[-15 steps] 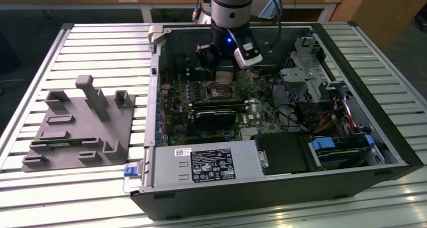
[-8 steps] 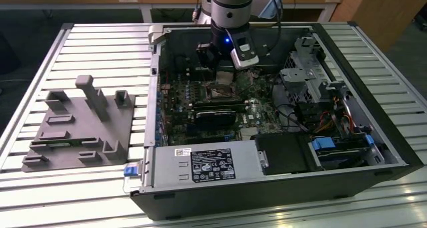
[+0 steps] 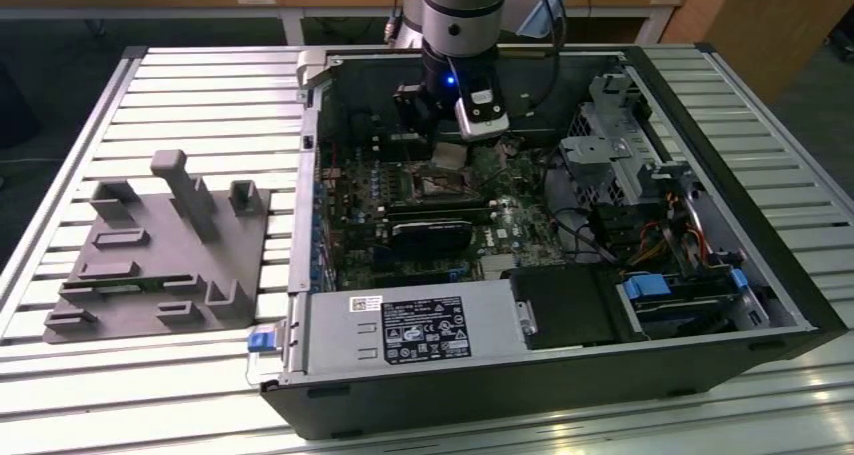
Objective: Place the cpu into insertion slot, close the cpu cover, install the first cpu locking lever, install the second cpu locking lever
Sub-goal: 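Place the cpu into insertion slot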
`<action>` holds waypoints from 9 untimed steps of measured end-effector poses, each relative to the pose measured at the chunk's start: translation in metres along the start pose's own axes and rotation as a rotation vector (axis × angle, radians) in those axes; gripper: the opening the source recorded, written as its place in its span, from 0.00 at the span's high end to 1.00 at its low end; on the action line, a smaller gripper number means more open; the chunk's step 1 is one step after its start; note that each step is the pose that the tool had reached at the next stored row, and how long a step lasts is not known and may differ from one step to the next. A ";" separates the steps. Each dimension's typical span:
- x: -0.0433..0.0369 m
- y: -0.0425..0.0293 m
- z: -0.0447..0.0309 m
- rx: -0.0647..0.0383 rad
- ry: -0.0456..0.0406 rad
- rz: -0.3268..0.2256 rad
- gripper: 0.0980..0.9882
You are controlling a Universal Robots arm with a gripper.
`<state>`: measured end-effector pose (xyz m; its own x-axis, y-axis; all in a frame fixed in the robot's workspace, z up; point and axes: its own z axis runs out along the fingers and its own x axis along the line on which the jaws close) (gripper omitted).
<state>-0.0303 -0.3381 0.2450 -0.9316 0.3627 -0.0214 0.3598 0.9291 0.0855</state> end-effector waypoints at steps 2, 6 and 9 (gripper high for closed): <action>0.0000 0.0000 0.0001 0.001 -0.0027 0.031 0.50; 0.0000 0.0000 0.0002 0.002 -0.0073 0.085 0.50; 0.0000 0.0000 0.0004 0.003 -0.0106 0.123 0.50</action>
<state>-0.0303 -0.3381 0.2445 -0.8797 0.4751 -0.0214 0.4719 0.8775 0.0856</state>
